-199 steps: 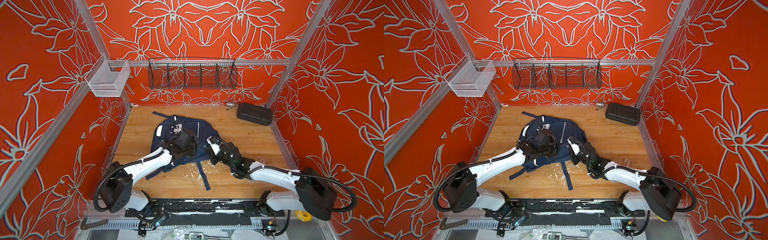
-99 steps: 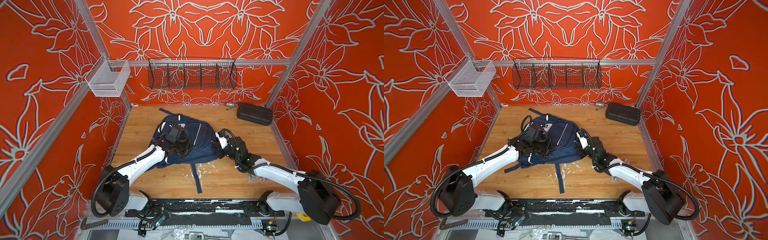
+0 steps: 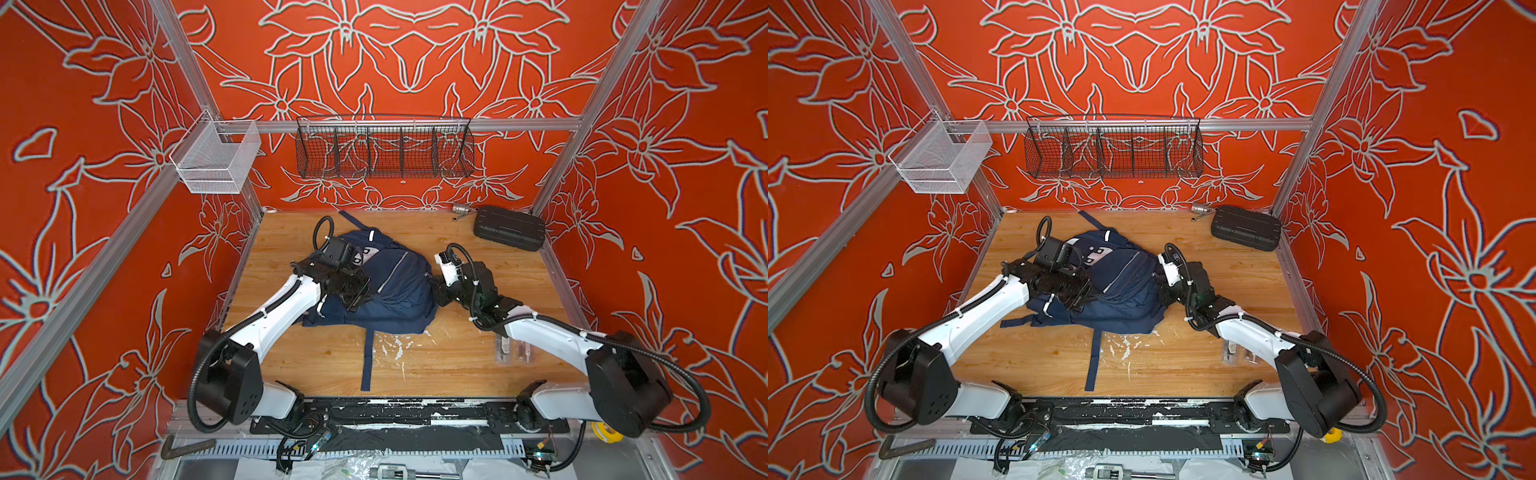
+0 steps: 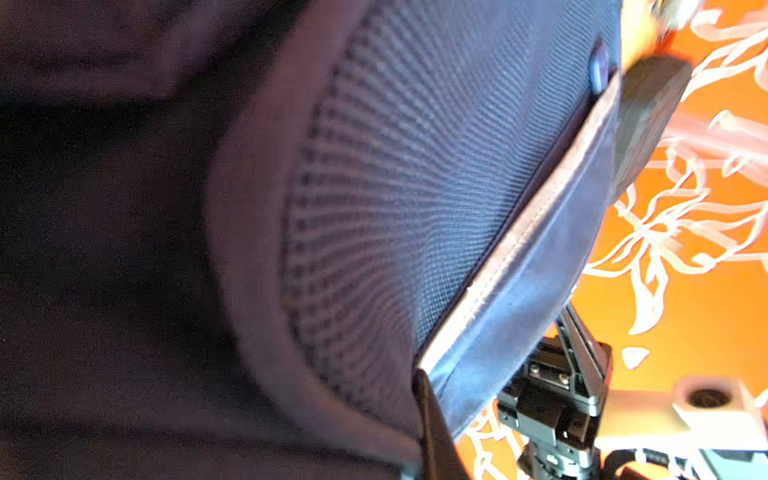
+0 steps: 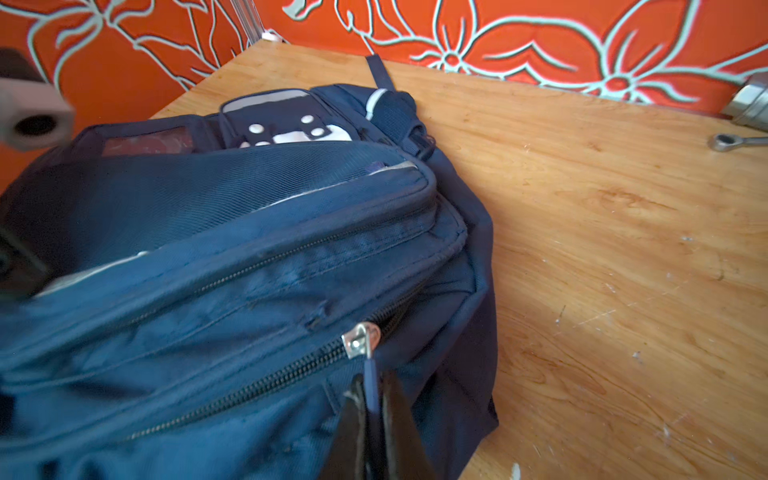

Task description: Pack the student bag

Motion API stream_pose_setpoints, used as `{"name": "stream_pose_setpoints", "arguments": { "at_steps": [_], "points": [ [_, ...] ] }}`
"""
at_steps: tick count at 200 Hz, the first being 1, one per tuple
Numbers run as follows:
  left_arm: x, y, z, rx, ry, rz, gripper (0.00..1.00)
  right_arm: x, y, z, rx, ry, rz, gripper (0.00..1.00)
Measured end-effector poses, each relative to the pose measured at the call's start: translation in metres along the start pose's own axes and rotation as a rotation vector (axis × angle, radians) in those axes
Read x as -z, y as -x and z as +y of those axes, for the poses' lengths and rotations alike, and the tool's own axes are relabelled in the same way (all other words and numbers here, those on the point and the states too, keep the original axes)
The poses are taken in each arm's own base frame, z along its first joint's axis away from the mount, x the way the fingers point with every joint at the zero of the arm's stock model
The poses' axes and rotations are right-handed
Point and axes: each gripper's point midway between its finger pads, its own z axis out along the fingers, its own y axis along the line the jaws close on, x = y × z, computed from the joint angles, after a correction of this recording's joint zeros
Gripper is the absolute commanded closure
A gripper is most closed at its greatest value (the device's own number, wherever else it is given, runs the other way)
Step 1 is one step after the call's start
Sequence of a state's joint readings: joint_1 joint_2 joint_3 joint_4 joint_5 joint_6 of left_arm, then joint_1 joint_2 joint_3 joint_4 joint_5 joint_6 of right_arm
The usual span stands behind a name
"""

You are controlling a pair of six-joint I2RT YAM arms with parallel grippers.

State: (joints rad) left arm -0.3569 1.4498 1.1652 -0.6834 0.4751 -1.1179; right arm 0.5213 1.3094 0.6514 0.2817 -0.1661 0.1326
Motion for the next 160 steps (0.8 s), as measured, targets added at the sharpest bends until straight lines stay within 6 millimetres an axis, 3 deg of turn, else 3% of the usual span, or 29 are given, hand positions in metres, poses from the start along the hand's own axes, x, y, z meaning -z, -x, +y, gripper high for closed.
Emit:
{"name": "stream_pose_setpoints", "arguments": {
  "at_steps": [40, 72, 86, 96, 110, 132, 153, 160],
  "points": [
    [-0.006, 0.015, -0.019, -0.163, 0.045, 0.036, 1.00, 0.026, -0.004, -0.001, 0.007, -0.023, -0.037, 1.00],
    [-0.007, 0.032, -0.022, -0.221, 0.056, 0.067, 1.00, 0.038, -0.008, 0.016, 0.032, 0.007, -0.058, 1.00],
    [-0.008, 0.041, -0.020, -0.226, 0.065, 0.075, 0.62, 0.038, -0.011, 0.026, 0.048, 0.027, -0.051, 1.00],
    [-0.009, 0.050, -0.019, -0.222, 0.072, 0.063, 0.48, 0.037, -0.013, 0.034, 0.058, 0.040, -0.046, 1.00],
    [-0.007, 0.062, -0.018, -0.201, 0.072, 0.038, 0.38, 0.034, -0.016, 0.045, 0.069, 0.065, -0.042, 1.00],
    [-0.002, 0.074, -0.018, -0.148, 0.061, -0.012, 0.33, 0.025, -0.023, 0.056, 0.074, 0.087, -0.027, 1.00],
    [0.003, 0.066, -0.011, -0.061, 0.047, -0.057, 0.29, 0.017, -0.029, 0.063, 0.072, 0.097, -0.017, 1.00],
    [0.007, 0.060, -0.006, -0.027, 0.049, -0.073, 0.21, 0.015, -0.029, 0.064, 0.069, 0.099, -0.015, 1.00]
  ]
}}
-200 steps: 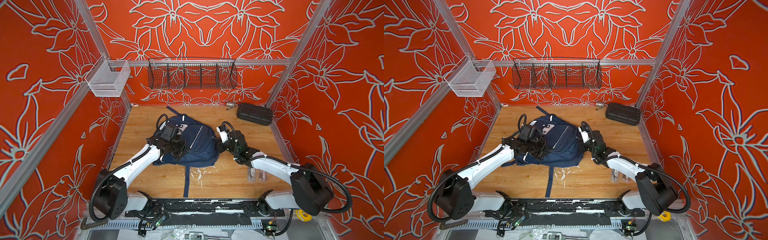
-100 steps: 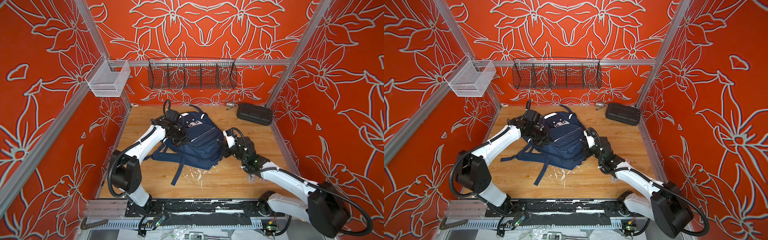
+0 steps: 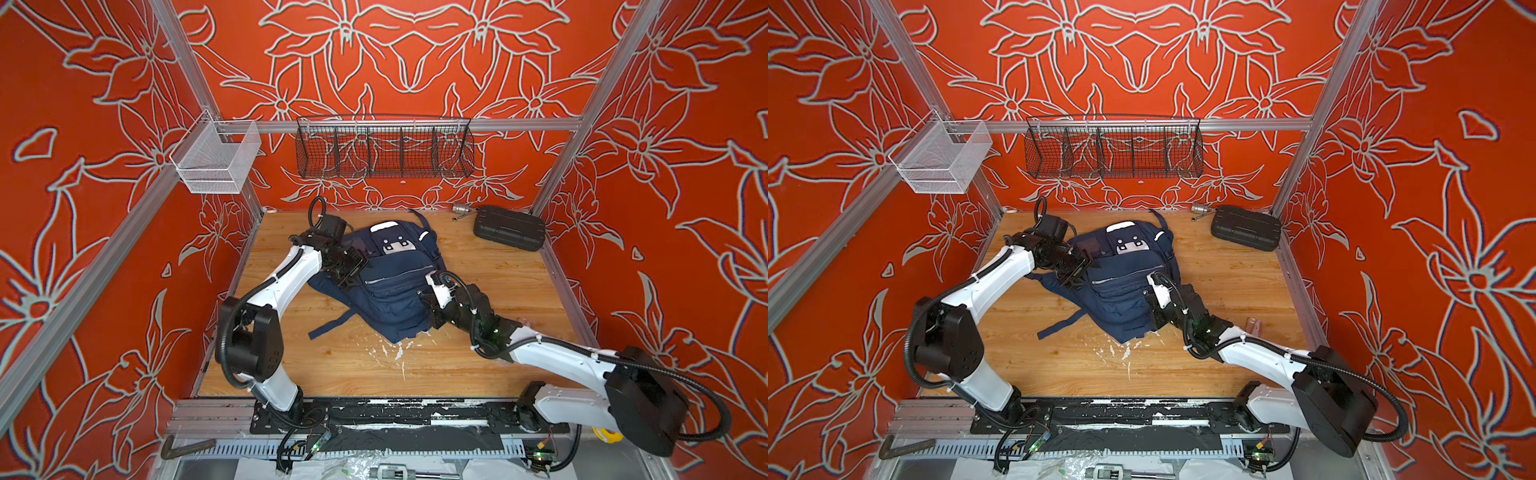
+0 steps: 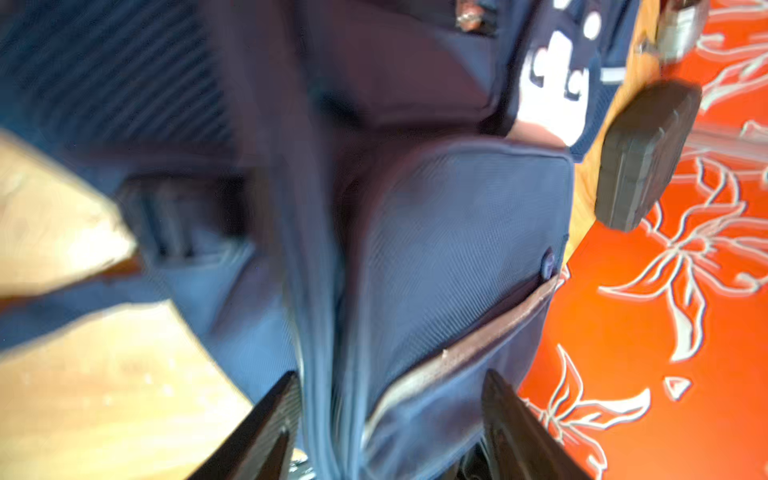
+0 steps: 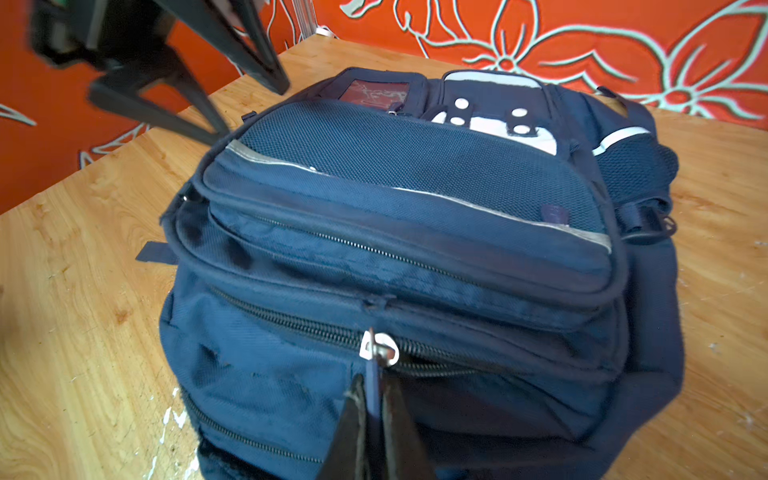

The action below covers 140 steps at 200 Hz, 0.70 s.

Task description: Pack the student bag

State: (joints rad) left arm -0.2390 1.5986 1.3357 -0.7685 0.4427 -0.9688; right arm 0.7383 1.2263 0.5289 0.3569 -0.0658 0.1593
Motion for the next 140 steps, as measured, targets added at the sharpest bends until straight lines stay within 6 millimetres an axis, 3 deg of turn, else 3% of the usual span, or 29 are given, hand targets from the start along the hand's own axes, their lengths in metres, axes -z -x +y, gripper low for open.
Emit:
{"name": "stream_pose_setpoints", "arguments": {
  "at_steps": [10, 51, 116, 140],
  "points": [
    [0.006, -0.011, 0.005, 0.046, -0.002, -0.025, 0.13, -0.002, 0.000, 0.001, -0.001, 0.002, -0.003, 1.00],
    [0.024, -0.061, 0.006, 0.191, -0.074, -0.096, 0.19, -0.005, 0.005, 0.003, -0.002, 0.007, -0.011, 1.00],
    [-0.010, -0.105, -0.009, 0.332, -0.086, -0.078, 0.37, -0.006, 0.004, 0.004, -0.001, 0.010, -0.008, 1.00],
    [-0.019, -0.112, -0.013, 0.376, -0.100, -0.083, 0.41, -0.006, 0.003, 0.007, 0.002, 0.016, -0.007, 1.00]
  ]
}}
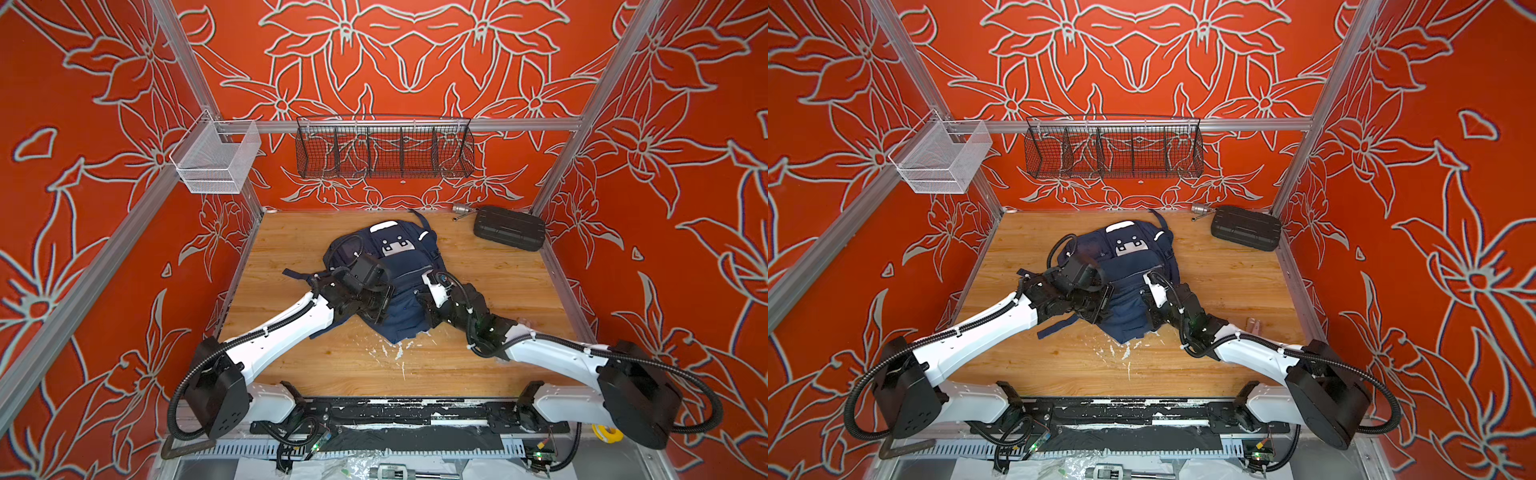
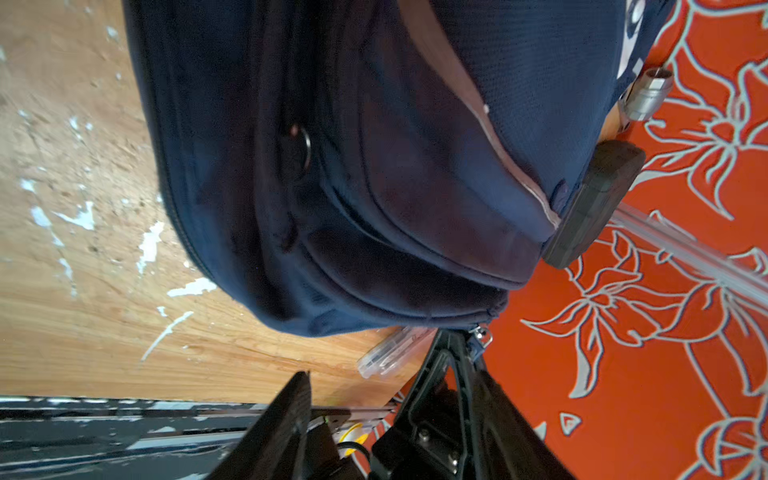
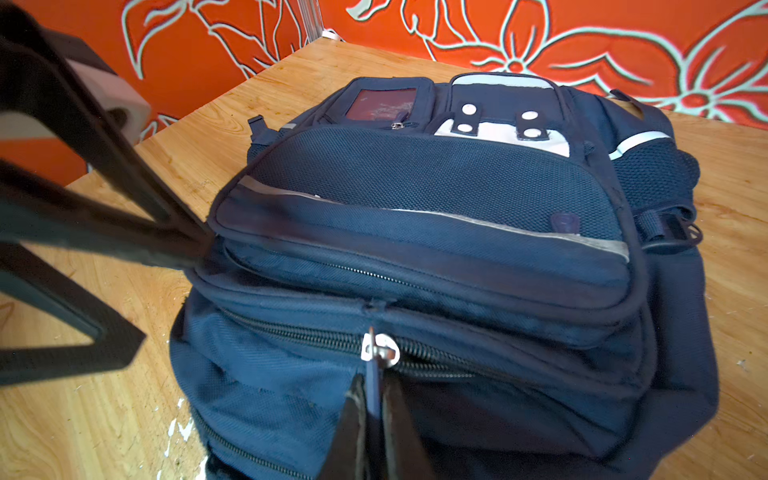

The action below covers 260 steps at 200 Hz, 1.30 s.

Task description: Pack the student bag

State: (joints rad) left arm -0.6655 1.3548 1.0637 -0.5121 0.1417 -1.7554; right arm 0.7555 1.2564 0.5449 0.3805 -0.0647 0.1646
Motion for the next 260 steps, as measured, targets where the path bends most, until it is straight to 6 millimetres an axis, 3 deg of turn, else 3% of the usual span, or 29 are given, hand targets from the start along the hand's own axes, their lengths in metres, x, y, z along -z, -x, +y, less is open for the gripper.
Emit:
{"name": "stream_pose_setpoints", "arguments": {
  "at_steps": [32, 73, 103, 159, 196, 222, 260],
  "points": [
    [-0.017, 0.005, -0.007, 0.050, -0.018, -0.027, 0.46, 0.000, -0.001, 0.003, 0.003, 0.008, 0.001, 1.00],
    [-0.042, 0.010, -0.004, 0.095, 0.015, -0.052, 0.61, 0.000, -0.001, 0.006, 0.007, 0.014, 0.002, 1.00],
    [-0.049, 0.010, -0.003, 0.098, 0.035, -0.056, 1.00, 0.000, -0.003, 0.007, 0.008, 0.015, 0.008, 1.00],
    [-0.040, 0.026, -0.004, -0.012, 0.080, -0.021, 1.00, 0.000, -0.005, -0.002, -0.004, -0.024, 0.029, 1.00],
    [-0.030, 0.043, -0.002, -0.109, 0.103, 0.064, 1.00, 0.001, 0.004, -0.035, -0.077, -0.077, 0.047, 1.00],
    [-0.016, 0.057, 0.003, -0.175, 0.115, 0.087, 1.00, -0.002, 0.007, -0.054, -0.105, -0.100, 0.063, 1.00],
    [0.012, 0.082, 0.003, -0.222, 0.080, 0.088, 1.00, -0.017, 0.018, -0.064, -0.129, -0.075, 0.091, 1.00]
  ]
}}
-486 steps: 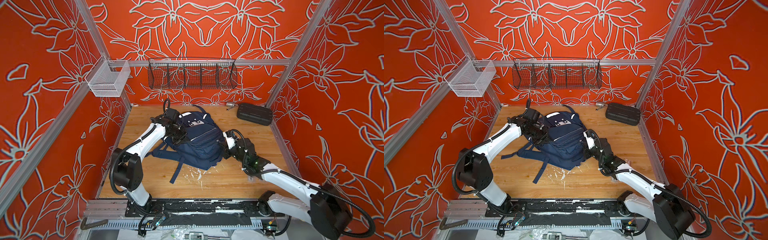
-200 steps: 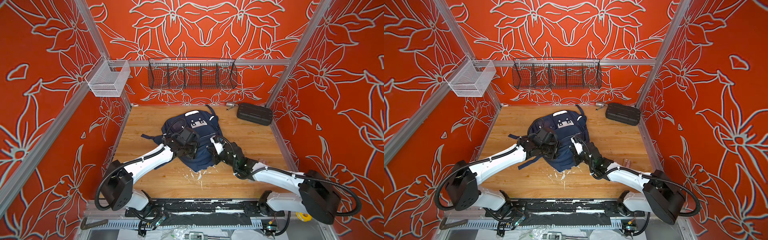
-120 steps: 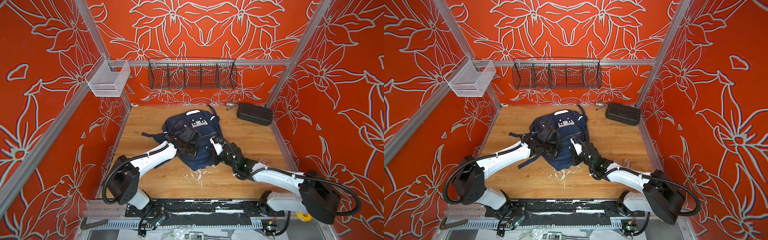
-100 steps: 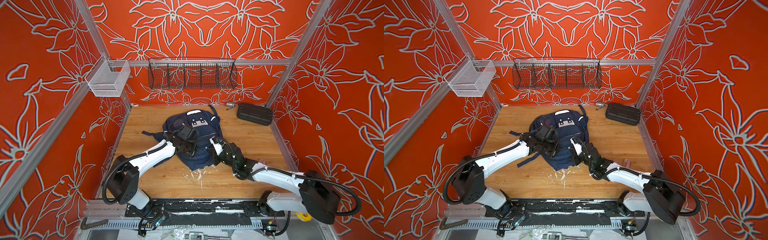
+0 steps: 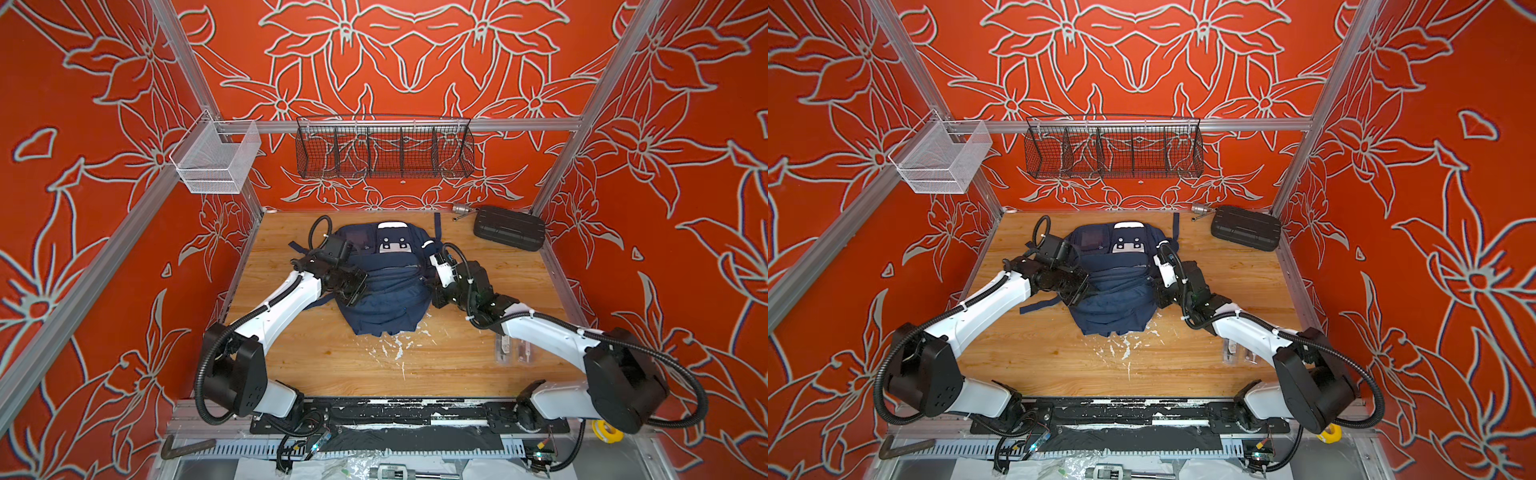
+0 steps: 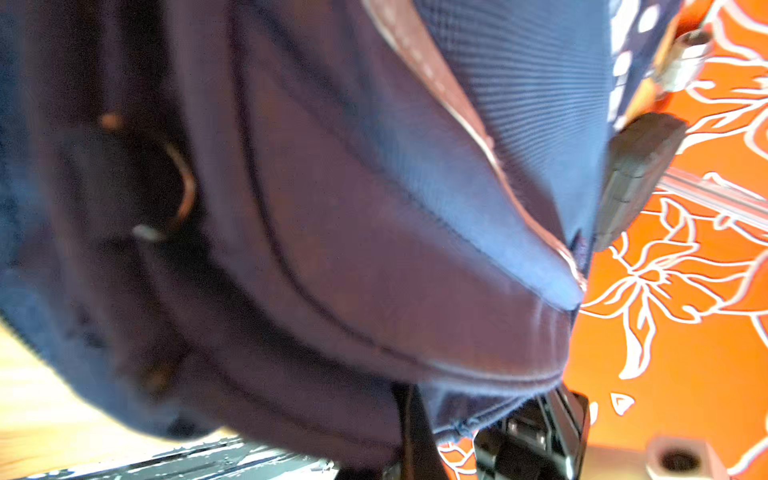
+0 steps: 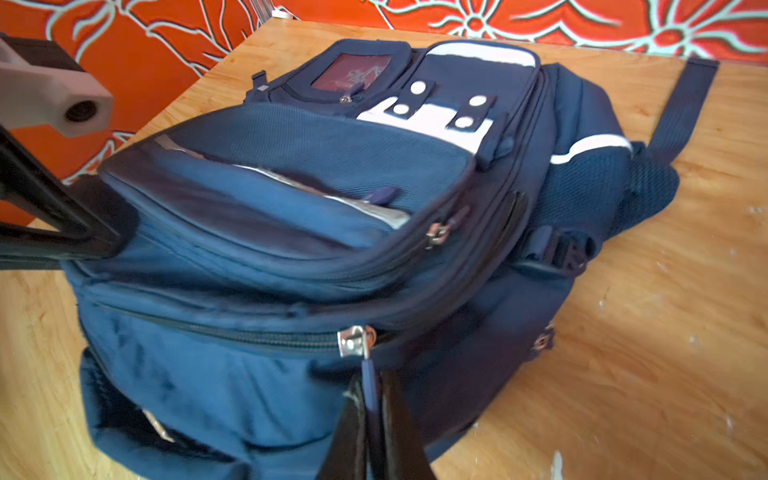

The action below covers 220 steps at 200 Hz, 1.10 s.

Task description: Pack the student bag

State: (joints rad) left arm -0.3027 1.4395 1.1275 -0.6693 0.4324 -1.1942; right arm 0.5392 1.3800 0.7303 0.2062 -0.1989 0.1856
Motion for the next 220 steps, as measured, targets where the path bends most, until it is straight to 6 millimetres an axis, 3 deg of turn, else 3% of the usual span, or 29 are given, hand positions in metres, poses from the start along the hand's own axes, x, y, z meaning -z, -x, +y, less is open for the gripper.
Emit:
{"name": "stream_pose_setpoints", "arguments": {
  "at_steps": [19, 51, 111, 133, 150, 185, 220],
  "points": [
    [0.011, 0.008, 0.011, -0.005, 0.015, 0.005, 1.00, -0.010, 0.005, -0.011, -0.021, -0.007, 0.010, 1.00],
    [0.018, 0.012, 0.025, -0.014, 0.045, 0.034, 1.00, -0.013, 0.002, -0.004, -0.020, 0.037, 0.020, 1.00],
    [0.023, 0.028, 0.025, -0.037, 0.079, 0.098, 1.00, 0.022, -0.009, 0.021, 0.013, 0.117, -0.023, 1.00],
    [0.019, 0.042, 0.018, -0.055, 0.098, 0.089, 0.61, 0.025, -0.016, 0.032, 0.023, 0.116, -0.024, 1.00],
    [0.019, 0.053, 0.011, -0.063, 0.093, 0.056, 0.46, 0.023, -0.019, 0.045, 0.033, 0.120, -0.023, 1.00],
    [0.026, 0.047, 0.012, -0.009, 0.051, -0.009, 0.40, 0.015, -0.021, 0.058, 0.033, 0.122, -0.036, 1.00],
    [0.029, -0.005, 0.019, 0.052, -0.011, -0.048, 0.37, 0.009, -0.024, 0.059, 0.031, 0.121, -0.032, 1.00]
  ]
}}
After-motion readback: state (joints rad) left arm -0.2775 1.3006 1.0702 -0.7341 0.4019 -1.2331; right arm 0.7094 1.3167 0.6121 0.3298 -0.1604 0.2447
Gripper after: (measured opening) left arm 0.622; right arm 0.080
